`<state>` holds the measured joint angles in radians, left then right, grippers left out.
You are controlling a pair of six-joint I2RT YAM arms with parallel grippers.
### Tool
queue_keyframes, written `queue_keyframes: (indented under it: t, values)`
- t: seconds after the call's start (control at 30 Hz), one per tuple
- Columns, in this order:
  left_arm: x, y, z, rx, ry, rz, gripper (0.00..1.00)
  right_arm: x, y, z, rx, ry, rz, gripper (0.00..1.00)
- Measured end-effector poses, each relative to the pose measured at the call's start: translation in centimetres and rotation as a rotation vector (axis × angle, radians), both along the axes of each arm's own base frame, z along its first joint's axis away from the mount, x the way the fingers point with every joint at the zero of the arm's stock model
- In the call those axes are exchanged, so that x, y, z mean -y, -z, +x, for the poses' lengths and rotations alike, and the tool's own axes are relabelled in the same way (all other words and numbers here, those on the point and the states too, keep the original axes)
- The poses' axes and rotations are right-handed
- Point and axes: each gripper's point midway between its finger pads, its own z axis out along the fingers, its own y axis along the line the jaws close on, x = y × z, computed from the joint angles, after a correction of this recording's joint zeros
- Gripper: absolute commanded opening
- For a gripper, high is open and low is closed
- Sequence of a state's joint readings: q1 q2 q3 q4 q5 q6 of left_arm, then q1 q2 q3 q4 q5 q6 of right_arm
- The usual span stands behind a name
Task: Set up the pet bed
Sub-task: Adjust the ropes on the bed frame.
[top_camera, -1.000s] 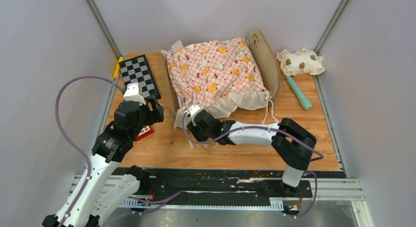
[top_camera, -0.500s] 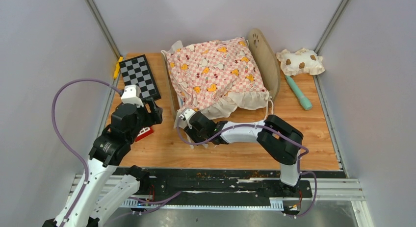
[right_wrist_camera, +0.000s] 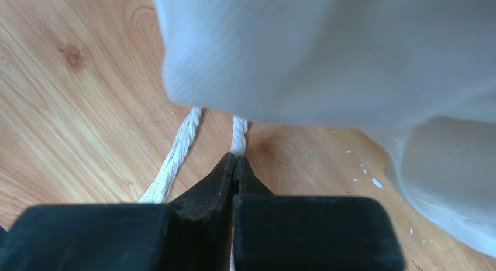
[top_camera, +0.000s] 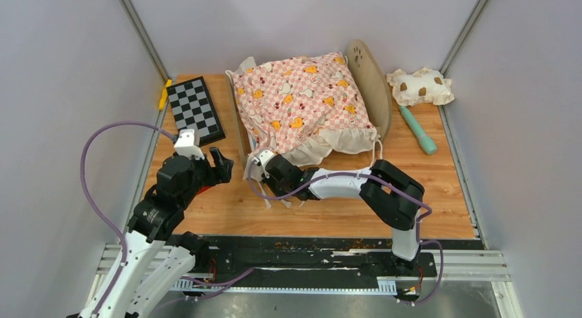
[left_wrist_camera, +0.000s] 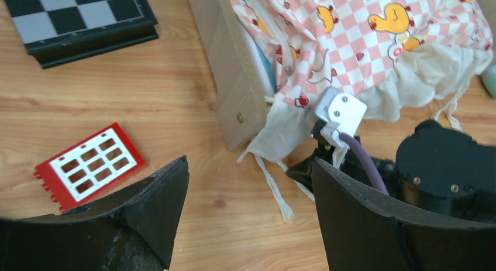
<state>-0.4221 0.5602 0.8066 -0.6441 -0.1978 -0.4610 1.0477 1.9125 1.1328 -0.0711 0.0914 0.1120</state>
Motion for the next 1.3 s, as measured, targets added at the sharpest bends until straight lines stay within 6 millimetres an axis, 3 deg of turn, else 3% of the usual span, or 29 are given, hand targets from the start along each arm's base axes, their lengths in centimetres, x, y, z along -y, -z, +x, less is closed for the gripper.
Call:
queue_keyframes:
  t: [0.17,0.43,0.6,1.0,1.3]
  values:
    - [1.7,1.0,-0.2,0.022,0.088,-0.044,0.85,0.7,-1.1,0.4,-0.022,0.025,0.008,0.00]
    - [3.1,-0.2,-0.4,0.168,0.169,-0.113,0.85,-0.7,-7.6,1.1,-0.025,0.045,0.153,0.00]
    - [4.1,-0.4,-0.6,0.215,0.233,-0.138,0.81,-1.6,-10.2,0.6,-0.070,0.063,0.246,0.00]
    - [5.0,-0.7,-1.5,0.246,0.310,-0.143,0.80,-2.5,-11.1,-0.1,-0.299,0.211,0.411,0.00]
    - [4.7,-0.1,-1.7,0.226,0.299,-0.131,0.80,-2.5,-8.5,-1.1,-0.467,0.394,0.565,0.00]
